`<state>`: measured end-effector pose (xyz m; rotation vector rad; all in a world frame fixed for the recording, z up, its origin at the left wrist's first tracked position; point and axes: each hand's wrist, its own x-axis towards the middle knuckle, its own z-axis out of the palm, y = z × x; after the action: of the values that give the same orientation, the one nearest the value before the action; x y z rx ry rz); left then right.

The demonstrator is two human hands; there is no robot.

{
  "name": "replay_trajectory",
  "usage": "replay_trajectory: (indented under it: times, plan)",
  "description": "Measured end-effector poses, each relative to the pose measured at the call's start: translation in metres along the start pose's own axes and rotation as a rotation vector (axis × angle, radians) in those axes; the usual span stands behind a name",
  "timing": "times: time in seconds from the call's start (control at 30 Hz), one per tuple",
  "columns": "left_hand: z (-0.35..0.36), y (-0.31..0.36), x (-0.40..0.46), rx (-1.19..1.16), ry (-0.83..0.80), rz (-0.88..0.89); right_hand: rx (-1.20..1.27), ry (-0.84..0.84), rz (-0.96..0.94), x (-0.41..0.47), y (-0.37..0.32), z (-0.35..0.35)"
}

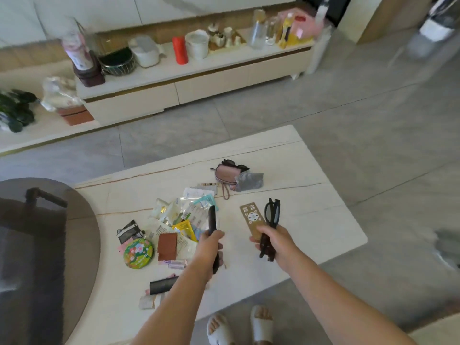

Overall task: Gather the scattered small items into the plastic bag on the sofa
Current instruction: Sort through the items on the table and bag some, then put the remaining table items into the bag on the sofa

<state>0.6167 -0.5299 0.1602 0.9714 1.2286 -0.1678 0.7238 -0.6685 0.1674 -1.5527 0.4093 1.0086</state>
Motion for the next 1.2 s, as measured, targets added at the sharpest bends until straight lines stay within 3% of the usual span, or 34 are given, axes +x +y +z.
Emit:
replay_trajectory:
  times: [0.17, 0.43, 0.7, 0.87, 1.2]
  plan:
    - [0.064, 0.036, -0.055, 0.088, -0.208, -0.033, 0.197, 0.075, -0.071, -0.054, -0.032, -0.062]
    - [0.194, 0.049, -0.117, 0.262, -0.443, 0.098, 0.386, 0.181, -0.151, -0.117, -0.050, -0.181]
    - [0.350, 0.009, -0.169, 0.572, -0.563, 0.183, 0.541, 0.399, -0.161, -0.158, -0.040, -0.328]
    - [0.443, -0.019, -0.203, 0.635, -0.697, 0.193, 0.663, 0.529, -0.192, -0.180, -0.026, -0.420]
    - [0.599, -0.079, -0.267, 0.971, -0.975, 0.173, 0.818, 0.795, -0.237, -0.227, -0.005, -0.546]
